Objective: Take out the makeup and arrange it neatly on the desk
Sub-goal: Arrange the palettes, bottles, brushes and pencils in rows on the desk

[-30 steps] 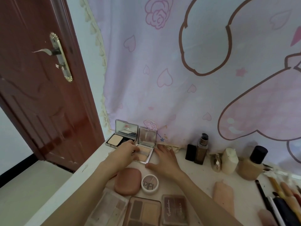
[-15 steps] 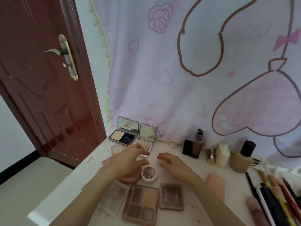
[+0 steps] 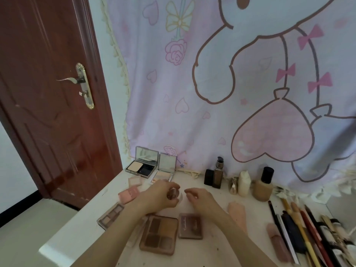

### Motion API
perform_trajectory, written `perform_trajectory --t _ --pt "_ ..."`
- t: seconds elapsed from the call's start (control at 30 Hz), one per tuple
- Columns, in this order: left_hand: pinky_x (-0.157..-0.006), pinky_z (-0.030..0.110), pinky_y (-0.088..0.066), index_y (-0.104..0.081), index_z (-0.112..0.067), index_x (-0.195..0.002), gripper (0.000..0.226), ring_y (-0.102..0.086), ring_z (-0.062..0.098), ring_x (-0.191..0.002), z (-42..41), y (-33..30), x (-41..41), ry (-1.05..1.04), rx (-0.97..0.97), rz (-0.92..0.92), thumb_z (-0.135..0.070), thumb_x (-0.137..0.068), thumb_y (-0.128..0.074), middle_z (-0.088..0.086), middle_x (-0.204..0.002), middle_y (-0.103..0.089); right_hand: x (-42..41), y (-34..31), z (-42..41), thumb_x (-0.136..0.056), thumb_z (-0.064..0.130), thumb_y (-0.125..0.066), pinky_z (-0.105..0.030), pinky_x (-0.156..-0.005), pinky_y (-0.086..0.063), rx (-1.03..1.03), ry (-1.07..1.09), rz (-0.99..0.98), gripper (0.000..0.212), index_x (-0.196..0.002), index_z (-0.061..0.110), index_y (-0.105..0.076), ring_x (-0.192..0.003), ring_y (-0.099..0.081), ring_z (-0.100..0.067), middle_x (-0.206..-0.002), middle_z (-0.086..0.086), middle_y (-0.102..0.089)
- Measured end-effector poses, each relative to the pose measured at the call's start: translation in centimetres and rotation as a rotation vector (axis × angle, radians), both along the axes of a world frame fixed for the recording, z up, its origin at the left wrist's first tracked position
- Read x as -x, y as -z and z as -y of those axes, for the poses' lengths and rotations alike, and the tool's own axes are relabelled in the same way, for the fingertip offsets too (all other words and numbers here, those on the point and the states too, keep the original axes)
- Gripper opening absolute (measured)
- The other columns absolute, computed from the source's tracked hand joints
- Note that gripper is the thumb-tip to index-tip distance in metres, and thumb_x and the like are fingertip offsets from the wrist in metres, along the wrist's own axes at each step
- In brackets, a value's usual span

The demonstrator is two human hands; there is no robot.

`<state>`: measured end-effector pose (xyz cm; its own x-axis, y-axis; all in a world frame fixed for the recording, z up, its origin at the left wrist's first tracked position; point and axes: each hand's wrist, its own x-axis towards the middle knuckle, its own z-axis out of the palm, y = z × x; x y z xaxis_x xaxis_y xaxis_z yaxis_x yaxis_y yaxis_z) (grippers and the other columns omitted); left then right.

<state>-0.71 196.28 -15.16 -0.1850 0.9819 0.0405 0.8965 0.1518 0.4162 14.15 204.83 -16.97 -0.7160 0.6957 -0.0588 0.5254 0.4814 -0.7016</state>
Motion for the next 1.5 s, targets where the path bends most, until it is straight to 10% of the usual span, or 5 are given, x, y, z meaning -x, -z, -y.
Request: perform_trajectory --t 0.23,0.7,0.97,1.13,1.5 --pt "-0.084 0.027 -0.051 -0.054 -0.049 -0.108 0.038 -0.06 0.007 -0.089 2.5 -2.3 -2.7 0.032 -0.411 0.408 -0.027 -0.08 -0.068 -0.012 -0.1 -0.061 -3.1 -2.8 2.4 -0.083 0.032 -0.058 -0.026 -0.07 -0.054 1.01 -0.038 -0.718 0.033 -0.094 0.001 -0.066 -0.083 -0.069 -0.025 -0.089 -0.013 -0.067" --pt "-0.096 0.025 -0.034 -0.027 -0.029 -0.136 0.042 -0.031 0.004 -0.112 4.9 -4.8 -6.6 0.123 -0.396 -0.078 -0.042 -0.097 -0.023 -0.014 -0.118 -0.032 -5.0 -6.0 4.6 -0.079 0.032 -0.059 -0.026 -0.081 -0.054 1.144 -0.146 -0.849 0.05 -0.115 -0.003 -0.062 -0.105 -0.064 -0.023 -0.117 -0.022 -0.063" --pt "-0.1 0.016 -0.027 -0.047 -0.022 -0.128 0.047 -0.029 0.001 -0.115 4.8 -6.2 -6.4 0.056 -0.403 0.049 -0.048 -0.091 -0.033 -0.014 -0.12 -0.036 -4.5 -6.2 5.2 -0.079 0.03 -0.061 -0.028 -0.08 -0.055 1.204 -0.098 -0.834 0.048 -0.116 0.0 -0.062 -0.103 -0.065 -0.024 -0.112 -0.019 -0.066" --pt "-0.078 0.005 -0.037 -0.035 -0.053 -0.117 0.051 -0.041 -0.011 -0.101 5.9 -6.9 -5.5 0.255 -0.306 0.212 -0.031 -0.083 -0.066 -0.042 -0.111 -0.038 -4.9 -6.1 4.7 -0.079 0.043 -0.058 -0.022 -0.067 -0.053 1.275 -0.063 -0.719 0.05 -0.103 0.0 -0.07 -0.071 -0.06 -0.014 -0.081 -0.009 -0.066" --pt "-0.067 0.01 -0.043 -0.053 -0.042 -0.104 0.023 -0.056 -0.001 -0.073 5.8 -5.9 -4.5 0.02 -0.319 0.265 -0.05 -0.083 -0.054 -0.011 -0.082 -0.062 -4.7 -4.7 4.4 -0.076 0.026 -0.066 -0.028 -0.079 -0.055 1.181 -0.099 -0.696 0.038 -0.104 0.002 -0.07 -0.089 -0.066 -0.024 -0.104 -0.017 -0.069"
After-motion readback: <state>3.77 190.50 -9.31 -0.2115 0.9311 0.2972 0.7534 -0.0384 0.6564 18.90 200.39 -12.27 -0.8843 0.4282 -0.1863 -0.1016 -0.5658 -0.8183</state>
